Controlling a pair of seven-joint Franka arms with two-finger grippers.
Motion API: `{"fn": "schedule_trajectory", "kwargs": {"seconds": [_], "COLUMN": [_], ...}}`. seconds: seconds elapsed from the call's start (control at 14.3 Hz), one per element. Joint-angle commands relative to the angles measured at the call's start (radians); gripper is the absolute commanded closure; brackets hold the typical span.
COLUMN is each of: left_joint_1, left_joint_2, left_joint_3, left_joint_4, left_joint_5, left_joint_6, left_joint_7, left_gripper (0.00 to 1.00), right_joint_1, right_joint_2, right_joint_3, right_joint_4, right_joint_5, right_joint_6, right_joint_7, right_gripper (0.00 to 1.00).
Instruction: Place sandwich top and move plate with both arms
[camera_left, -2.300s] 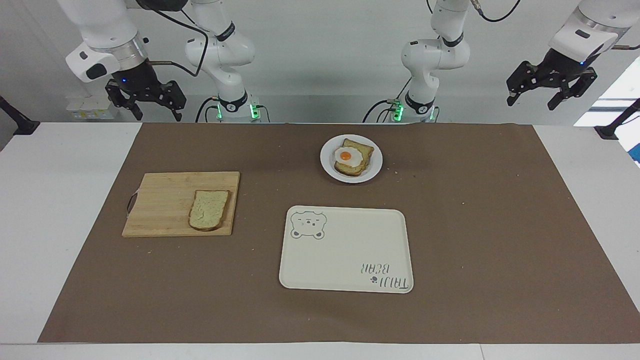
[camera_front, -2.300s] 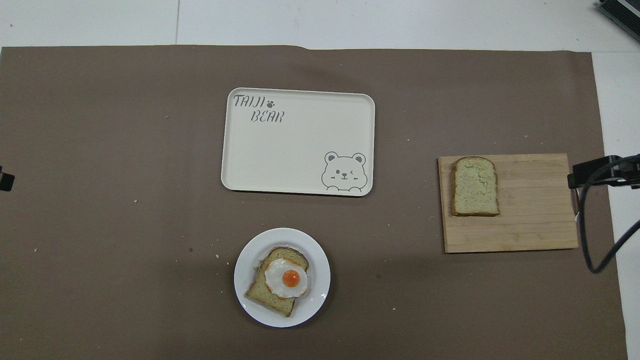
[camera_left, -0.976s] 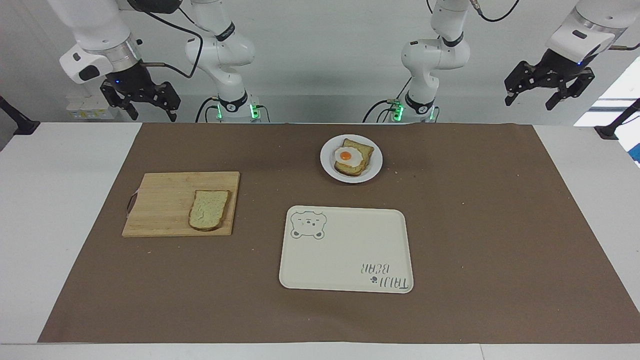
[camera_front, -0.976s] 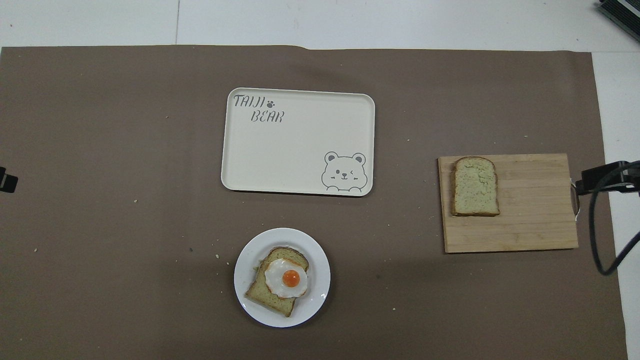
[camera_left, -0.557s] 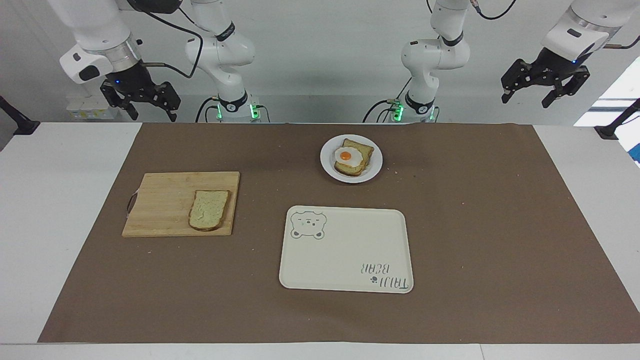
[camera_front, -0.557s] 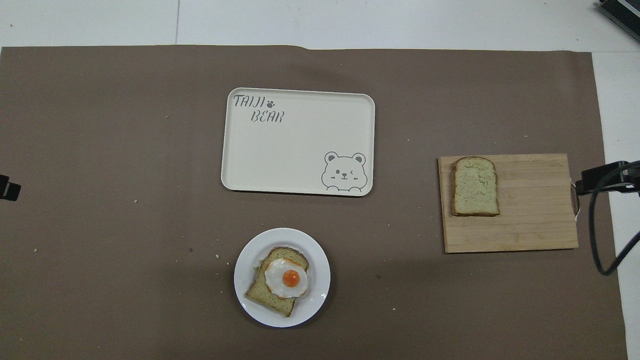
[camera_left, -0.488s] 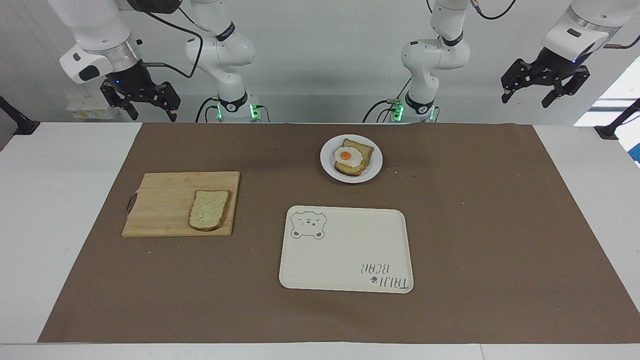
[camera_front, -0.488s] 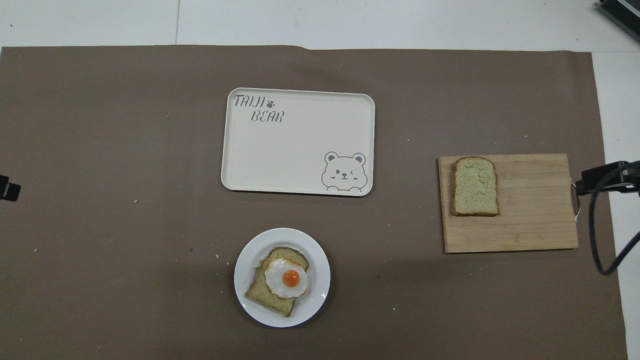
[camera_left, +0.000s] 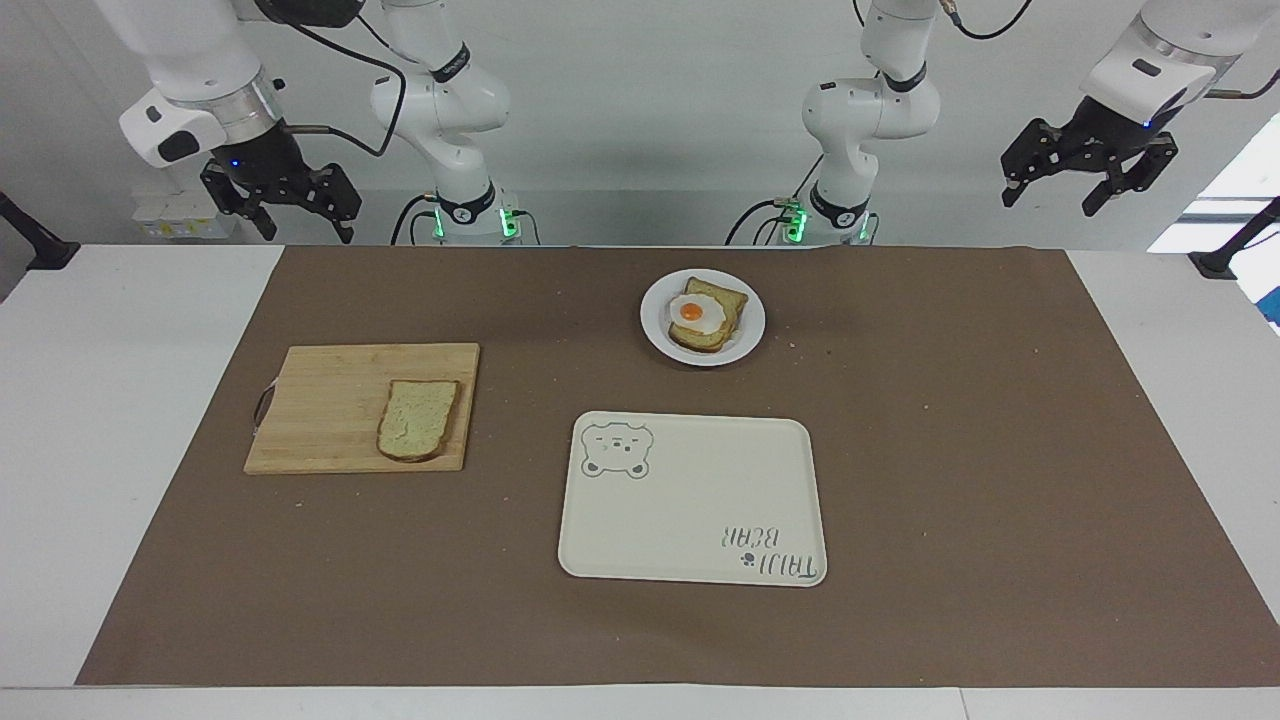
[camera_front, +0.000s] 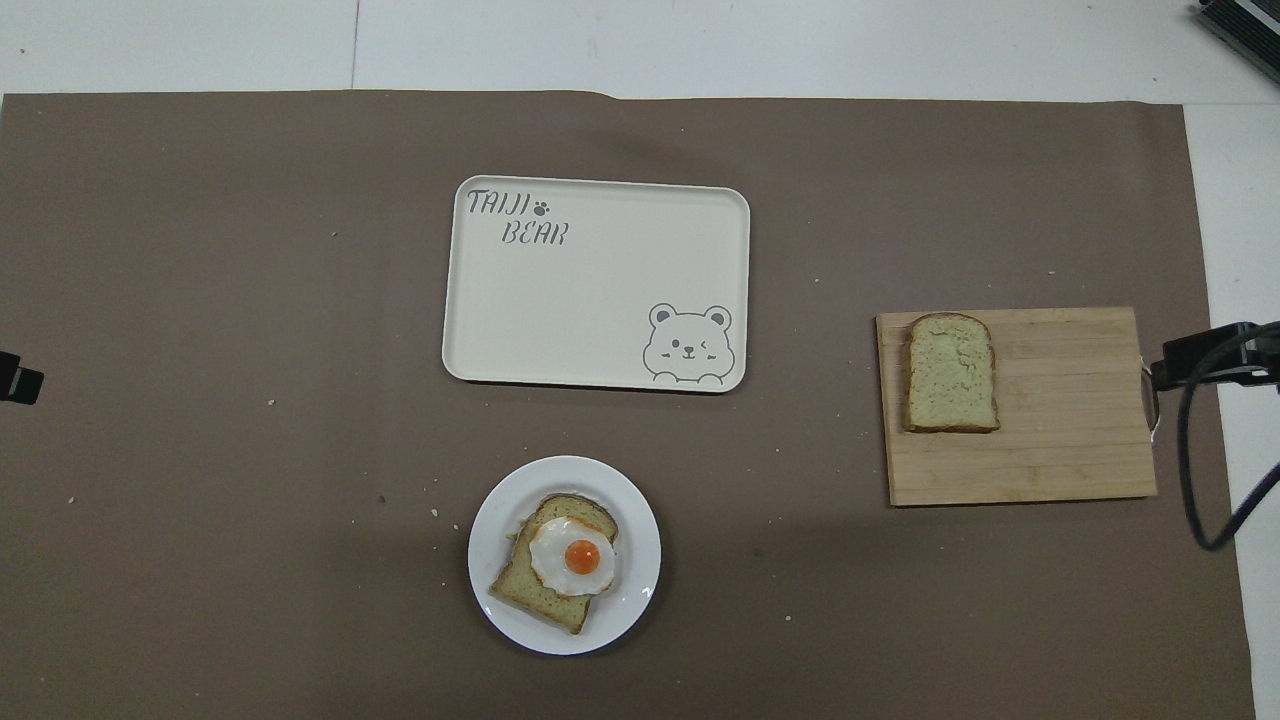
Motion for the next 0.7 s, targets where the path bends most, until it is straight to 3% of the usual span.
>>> {"fn": "schedule_trajectory", "kwargs": {"seconds": [0.0,0.42,0.63], "left_joint_1": [-0.012,-0.012,-0.015], "left_joint_2": [-0.024,-0.026,-0.056], "left_joint_3": [0.005,0.003,-0.017], "left_joint_4": [-0.027,-0.029,-0.081], "left_joint_5": [0.010,0.010,0.008], "left_joint_6": [0.000,0.000,0.004], "left_joint_7": [-0.015,-0.015,-0.016], "left_gripper": [0.00,0.00,0.00], "right_joint_1": [-0.012,-0.015,-0.015], "right_joint_2": [-0.026,-0.028,-0.029], "right_joint_3": [0.006,0.006,0.006], "right_joint_4": [-0.028,-0.029,-0.037], "right_joint_5": [0.006,0.006,0.006], "right_joint_6": [-0.001,-0.001,0.009], "right_joint_7": [-0.027,-0.064,-0.064], "right_gripper": [0.00,0.00,0.00]}}
